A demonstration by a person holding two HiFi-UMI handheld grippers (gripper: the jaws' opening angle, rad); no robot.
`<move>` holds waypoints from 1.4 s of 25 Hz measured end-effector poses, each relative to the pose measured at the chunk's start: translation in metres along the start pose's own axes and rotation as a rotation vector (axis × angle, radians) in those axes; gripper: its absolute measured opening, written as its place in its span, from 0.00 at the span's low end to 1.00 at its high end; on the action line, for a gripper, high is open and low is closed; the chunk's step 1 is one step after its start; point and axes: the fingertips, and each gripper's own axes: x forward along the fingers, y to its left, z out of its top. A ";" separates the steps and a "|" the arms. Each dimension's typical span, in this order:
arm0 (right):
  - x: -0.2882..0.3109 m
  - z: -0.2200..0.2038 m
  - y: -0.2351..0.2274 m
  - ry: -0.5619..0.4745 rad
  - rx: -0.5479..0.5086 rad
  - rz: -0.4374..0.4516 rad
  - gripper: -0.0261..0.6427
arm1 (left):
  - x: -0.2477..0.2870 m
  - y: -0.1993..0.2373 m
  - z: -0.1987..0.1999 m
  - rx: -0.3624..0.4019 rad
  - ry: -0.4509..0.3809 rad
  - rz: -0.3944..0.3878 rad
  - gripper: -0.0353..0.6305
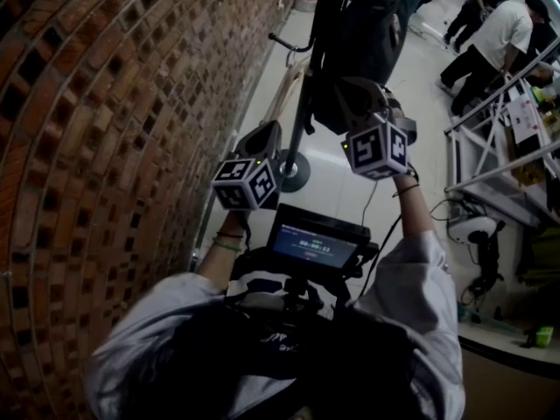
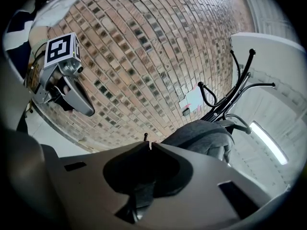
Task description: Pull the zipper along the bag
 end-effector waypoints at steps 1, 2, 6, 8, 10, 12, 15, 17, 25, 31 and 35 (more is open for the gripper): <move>0.001 -0.001 0.001 -0.001 0.002 0.002 0.08 | 0.000 0.000 0.000 0.001 0.001 0.000 0.06; 0.001 -0.001 0.002 -0.001 0.003 0.005 0.08 | 0.000 0.000 0.000 0.001 0.001 0.000 0.06; 0.003 -0.006 0.010 0.008 0.007 0.027 0.08 | 0.000 -0.003 -0.002 -0.007 0.006 -0.001 0.06; 0.004 -0.011 0.015 0.013 0.011 0.035 0.07 | 0.000 -0.004 -0.002 -0.004 0.011 -0.002 0.06; 0.004 -0.014 0.018 0.017 0.024 0.037 0.07 | 0.001 -0.004 -0.003 0.002 0.013 -0.003 0.06; 0.006 -0.016 0.019 0.017 0.034 0.040 0.07 | 0.002 -0.003 -0.004 0.001 0.014 -0.002 0.06; 0.007 -0.017 0.021 0.017 0.042 0.043 0.07 | 0.001 -0.003 -0.004 0.003 0.012 -0.003 0.06; 0.006 -0.018 0.022 0.019 0.052 0.044 0.07 | 0.001 -0.003 -0.005 0.004 0.010 -0.008 0.06; 0.005 -0.023 0.026 0.015 0.072 0.045 0.07 | 0.000 0.000 -0.005 0.005 0.008 0.001 0.06; 0.008 -0.030 0.035 0.025 0.095 0.058 0.07 | 0.002 -0.002 -0.006 0.000 0.010 -0.008 0.06; 0.009 -0.031 0.037 0.035 0.097 0.064 0.07 | 0.003 -0.004 -0.006 0.003 0.008 -0.013 0.06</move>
